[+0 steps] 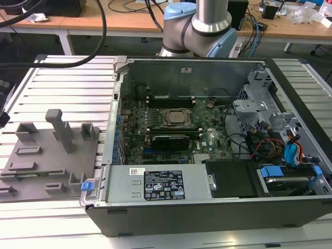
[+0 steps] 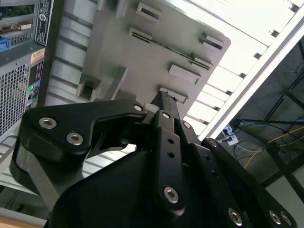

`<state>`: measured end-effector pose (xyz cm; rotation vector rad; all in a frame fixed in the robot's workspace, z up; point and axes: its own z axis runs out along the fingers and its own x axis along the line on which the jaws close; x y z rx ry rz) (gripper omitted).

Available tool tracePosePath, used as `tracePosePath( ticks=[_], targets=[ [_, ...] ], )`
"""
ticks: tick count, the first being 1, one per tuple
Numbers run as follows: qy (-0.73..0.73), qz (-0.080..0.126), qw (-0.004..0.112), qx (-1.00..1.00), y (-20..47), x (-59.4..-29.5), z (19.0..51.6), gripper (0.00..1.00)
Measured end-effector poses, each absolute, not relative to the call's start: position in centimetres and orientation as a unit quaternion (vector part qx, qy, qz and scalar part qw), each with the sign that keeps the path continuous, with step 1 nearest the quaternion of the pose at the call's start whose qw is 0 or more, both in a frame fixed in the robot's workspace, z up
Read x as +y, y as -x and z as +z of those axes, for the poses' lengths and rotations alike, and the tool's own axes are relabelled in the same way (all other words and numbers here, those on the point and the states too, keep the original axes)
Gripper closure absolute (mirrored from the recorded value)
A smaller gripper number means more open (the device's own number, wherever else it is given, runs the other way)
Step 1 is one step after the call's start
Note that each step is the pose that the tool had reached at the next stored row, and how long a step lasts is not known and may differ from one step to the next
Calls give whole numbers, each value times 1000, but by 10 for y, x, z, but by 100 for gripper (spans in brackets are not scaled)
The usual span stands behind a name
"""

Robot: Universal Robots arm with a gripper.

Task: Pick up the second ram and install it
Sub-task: 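Reach for the second ram, then pick up the second ram and move it above second insertion slot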

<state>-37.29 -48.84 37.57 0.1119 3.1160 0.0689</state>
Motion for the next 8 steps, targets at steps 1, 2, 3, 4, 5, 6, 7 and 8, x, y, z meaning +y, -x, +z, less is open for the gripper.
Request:
tracePosePath(
  ticks=[1, 2, 3, 4, 5, 6, 7, 8],
  targets=[
    [-36, 22, 11, 999, 373, -488, 376, 89],
    [-36, 22, 11, 999, 373, -488, 376, 89],
    [-36, 22, 11, 999, 373, -488, 376, 89],
    [-36, 22, 11, 999, 372, -488, 376, 89],
    [-36, 22, 11, 999, 372, -488, 376, 89],
    [-36, 22, 11, 999, 372, -488, 376, 89],
    [-36, 22, 11, 999, 372, -488, 376, 89],
    [-34, 22, 11, 999, 372, -488, 376, 89]
  ],
)
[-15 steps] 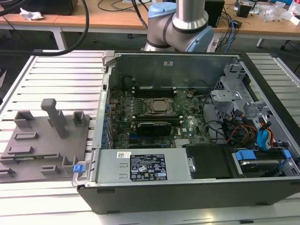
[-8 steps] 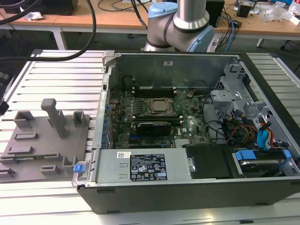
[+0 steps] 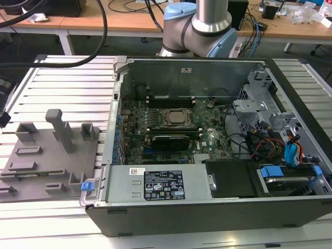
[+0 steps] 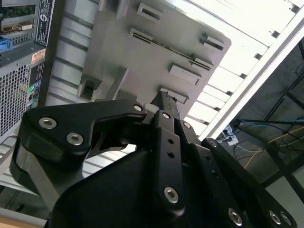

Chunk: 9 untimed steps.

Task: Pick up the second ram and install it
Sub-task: 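Pick up the second ram and move it above second insertion slot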

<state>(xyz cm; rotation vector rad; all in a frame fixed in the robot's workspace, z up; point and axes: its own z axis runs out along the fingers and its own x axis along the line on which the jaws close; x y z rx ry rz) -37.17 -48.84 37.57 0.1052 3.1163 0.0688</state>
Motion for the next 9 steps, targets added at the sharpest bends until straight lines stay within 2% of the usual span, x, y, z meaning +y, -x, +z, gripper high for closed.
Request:
tracePosePath(
  ticks=[9],
  targets=[
    [95, 23, 8, 995, 372, -488, 376, 89]
  ],
)
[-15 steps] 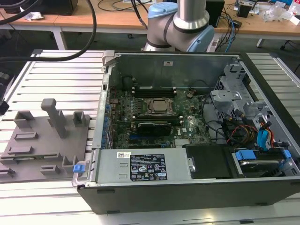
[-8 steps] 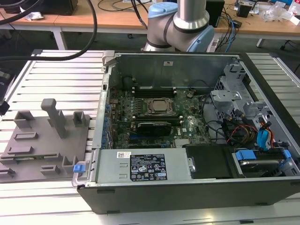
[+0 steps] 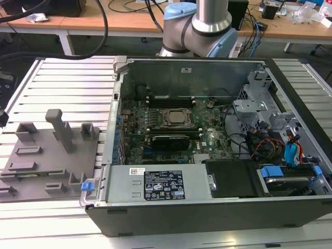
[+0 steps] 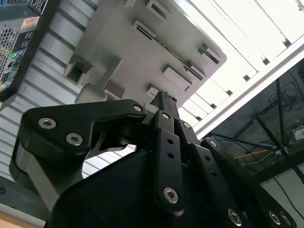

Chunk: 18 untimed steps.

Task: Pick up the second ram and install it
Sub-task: 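Pick up the second ram and move it above second insertion slot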

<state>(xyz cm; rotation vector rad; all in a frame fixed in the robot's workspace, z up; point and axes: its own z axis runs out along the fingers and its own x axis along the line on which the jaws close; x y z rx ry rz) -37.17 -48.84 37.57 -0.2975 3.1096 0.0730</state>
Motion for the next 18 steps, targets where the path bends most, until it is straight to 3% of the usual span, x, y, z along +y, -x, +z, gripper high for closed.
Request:
tracePosePath(
  ticks=[18],
  targets=[
    [224, 24, 5, 974, 372, -488, 376, 89]
  ],
)
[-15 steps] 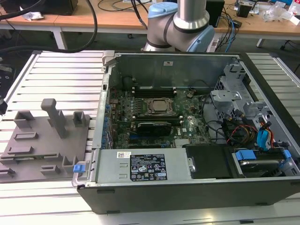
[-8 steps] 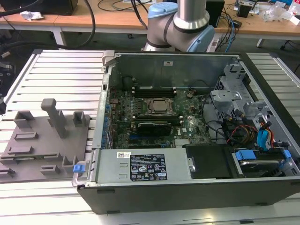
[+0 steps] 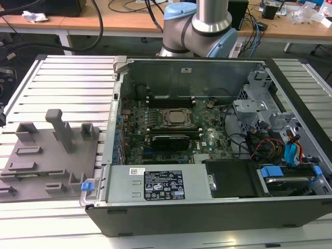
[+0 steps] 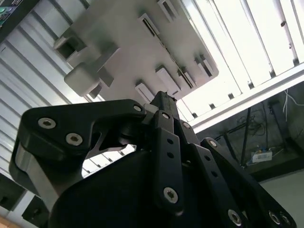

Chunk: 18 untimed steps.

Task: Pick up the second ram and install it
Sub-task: 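Pick up the second ram and move it above second insertion slot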

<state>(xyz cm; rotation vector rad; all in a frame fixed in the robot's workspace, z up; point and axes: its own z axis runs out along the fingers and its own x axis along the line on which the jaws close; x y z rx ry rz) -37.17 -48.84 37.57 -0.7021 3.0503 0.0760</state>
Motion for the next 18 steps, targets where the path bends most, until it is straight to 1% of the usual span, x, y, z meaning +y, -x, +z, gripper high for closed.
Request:
tracePosePath(
  ticks=[18],
  targets=[
    [371, 25, 2, 928, 372, -488, 376, 89]
  ],
)
